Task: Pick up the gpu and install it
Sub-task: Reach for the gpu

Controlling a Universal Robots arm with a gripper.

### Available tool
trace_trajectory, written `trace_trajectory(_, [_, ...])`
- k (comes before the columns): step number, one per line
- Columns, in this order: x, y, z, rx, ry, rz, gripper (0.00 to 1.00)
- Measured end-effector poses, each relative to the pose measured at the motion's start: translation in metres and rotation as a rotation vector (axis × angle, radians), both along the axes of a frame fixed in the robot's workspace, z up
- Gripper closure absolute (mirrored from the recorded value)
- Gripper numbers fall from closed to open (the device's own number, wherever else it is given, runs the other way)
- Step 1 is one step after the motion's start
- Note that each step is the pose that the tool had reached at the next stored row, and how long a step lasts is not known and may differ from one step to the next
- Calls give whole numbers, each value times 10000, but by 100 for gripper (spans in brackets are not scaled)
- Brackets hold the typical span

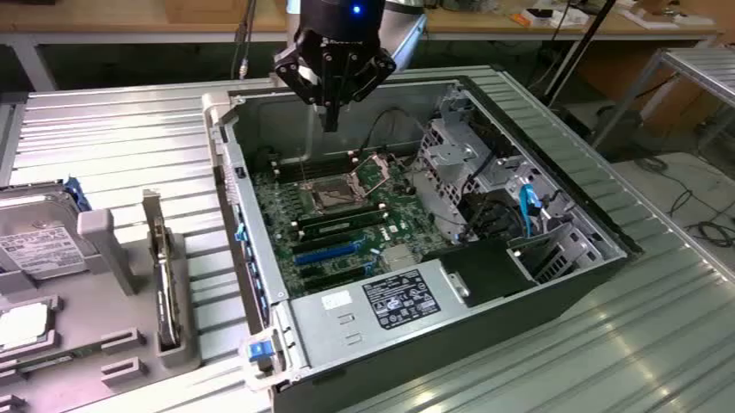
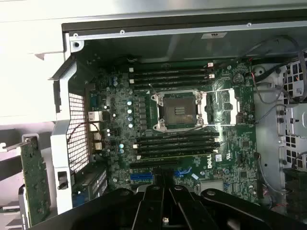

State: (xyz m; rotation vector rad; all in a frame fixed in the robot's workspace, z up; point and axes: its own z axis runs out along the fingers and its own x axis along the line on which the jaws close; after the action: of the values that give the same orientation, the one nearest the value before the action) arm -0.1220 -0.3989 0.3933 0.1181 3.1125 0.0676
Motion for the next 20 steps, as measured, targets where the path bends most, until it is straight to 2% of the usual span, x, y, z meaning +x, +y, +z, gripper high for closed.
trace_trajectory(20, [-48,0,0,0,0,-1,89])
